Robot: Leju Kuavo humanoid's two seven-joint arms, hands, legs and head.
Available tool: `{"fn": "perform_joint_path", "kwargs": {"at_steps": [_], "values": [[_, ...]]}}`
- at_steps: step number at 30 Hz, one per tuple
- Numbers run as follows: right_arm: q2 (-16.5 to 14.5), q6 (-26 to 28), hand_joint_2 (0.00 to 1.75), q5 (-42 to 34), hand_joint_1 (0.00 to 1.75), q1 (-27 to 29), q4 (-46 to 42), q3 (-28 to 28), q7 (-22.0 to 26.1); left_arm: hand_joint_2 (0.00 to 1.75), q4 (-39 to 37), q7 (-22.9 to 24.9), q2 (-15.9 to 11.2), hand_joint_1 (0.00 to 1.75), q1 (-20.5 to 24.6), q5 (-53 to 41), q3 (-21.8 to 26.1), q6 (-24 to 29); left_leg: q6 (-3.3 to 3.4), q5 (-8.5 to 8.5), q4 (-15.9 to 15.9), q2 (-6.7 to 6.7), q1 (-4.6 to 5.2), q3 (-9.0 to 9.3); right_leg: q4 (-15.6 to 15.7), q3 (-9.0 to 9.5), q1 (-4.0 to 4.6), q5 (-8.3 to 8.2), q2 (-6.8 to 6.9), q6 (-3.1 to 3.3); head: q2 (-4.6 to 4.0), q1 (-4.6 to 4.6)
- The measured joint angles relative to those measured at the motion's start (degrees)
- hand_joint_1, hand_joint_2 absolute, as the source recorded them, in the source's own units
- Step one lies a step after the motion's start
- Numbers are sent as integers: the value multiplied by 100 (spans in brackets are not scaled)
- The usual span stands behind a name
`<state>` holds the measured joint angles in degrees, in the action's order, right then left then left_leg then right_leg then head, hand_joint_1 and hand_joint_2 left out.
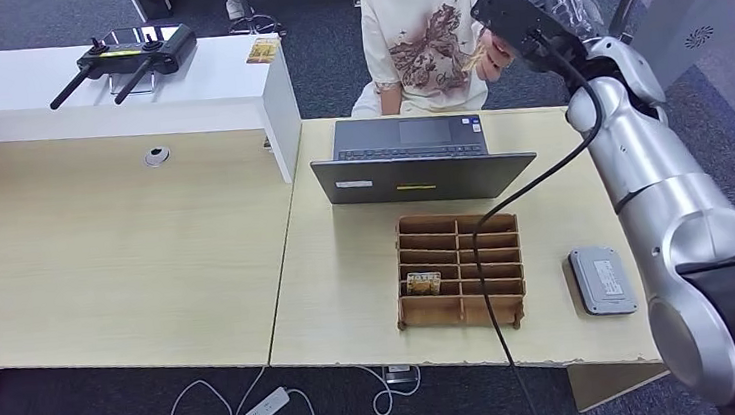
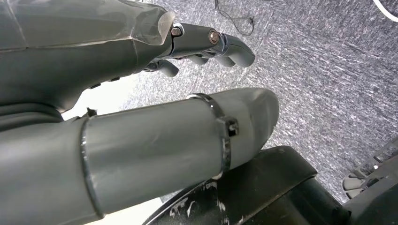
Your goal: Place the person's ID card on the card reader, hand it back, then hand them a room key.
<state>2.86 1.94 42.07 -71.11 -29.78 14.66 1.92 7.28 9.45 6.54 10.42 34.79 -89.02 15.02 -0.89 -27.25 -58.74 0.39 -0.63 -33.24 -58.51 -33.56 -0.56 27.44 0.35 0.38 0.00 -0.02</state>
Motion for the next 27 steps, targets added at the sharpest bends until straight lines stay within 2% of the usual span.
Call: {"fn": "perform_joint_path", "kwargs": {"at_steps": [7,8,9,12,13,27], "values": [[0,54,175,189,175,-113,404,-45,-144,0,0,14,0,0,7,-18,0,8,0,0,0,-1,0,0,0,0,0,0,0,0,0,1],[0,63,175,189,172,-121,441,-45,-150,0,0,14,0,0,8,-22,0,8,0,0,0,-1,0,0,0,0,0,0,0,0,0,1],[0,78,175,189,160,-124,472,-45,-150,0,0,14,0,0,8,-27,0,9,0,0,0,0,0,0,0,0,0,0,0,0,0,1],[0,128,175,190,34,-124,546,-45,-126,0,0,12,0,0,9,-37,0,7,0,0,0,-1,0,1,0,0,0,-1,0,-1,0,1],[0,140,175,190,3,-124,565,-45,-117,0,0,12,0,0,10,-42,0,5,0,0,0,-1,0,1,0,0,0,-1,-1,-1,0,1],[2,282,175,145,0,-146,672,-131,-28,0,0,11,0,0,12,-39,0,-13,0,0,-1,-1,0,2,0,0,0,-2,-1,-1,0,0]]}}
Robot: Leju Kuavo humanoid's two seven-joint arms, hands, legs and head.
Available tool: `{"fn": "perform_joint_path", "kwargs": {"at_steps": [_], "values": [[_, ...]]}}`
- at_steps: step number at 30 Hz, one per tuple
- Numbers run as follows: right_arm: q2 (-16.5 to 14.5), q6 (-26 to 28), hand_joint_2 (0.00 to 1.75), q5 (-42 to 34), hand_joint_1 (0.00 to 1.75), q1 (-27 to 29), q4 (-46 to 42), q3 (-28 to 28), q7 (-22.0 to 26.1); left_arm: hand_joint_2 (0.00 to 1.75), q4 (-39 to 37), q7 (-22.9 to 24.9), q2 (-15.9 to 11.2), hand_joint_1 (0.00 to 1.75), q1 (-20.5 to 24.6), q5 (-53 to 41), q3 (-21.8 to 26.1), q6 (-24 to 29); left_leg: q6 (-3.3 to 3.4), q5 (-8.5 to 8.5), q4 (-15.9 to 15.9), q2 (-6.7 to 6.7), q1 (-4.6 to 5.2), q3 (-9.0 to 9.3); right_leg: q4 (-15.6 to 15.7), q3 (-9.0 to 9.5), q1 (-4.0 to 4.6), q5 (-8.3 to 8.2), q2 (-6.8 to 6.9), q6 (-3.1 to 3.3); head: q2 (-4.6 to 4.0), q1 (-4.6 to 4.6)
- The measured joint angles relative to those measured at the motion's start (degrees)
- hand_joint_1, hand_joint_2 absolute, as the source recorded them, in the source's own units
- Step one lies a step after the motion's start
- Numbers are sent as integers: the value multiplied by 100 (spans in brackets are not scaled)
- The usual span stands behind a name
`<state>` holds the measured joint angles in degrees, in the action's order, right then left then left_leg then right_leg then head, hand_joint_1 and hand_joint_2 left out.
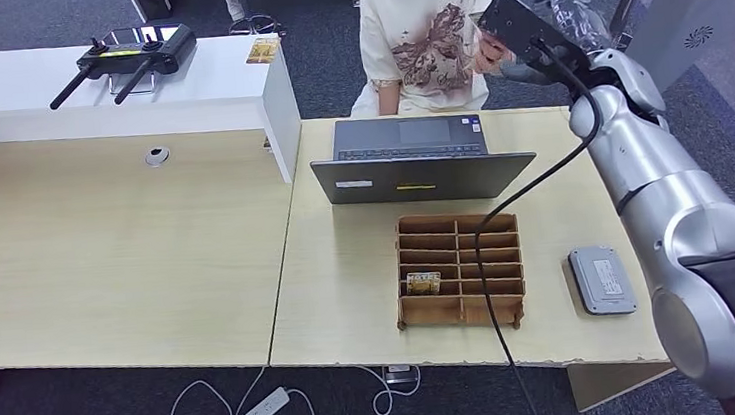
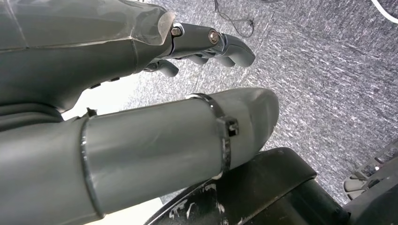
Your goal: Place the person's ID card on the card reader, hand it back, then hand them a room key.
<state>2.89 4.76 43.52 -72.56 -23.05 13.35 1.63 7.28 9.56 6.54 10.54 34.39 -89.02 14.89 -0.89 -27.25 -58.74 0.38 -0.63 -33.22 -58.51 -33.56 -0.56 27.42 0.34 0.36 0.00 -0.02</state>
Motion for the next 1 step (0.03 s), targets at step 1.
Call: {"fn": "perform_joint_path", "kwargs": {"at_steps": [1], "values": [[0,6,175,-10,0,-3,2,-5,2,0,0,0,0,0,0,3,0,-1,0,0,0,0,0,0,0,0,0,0,0,0,0,-1]]}}
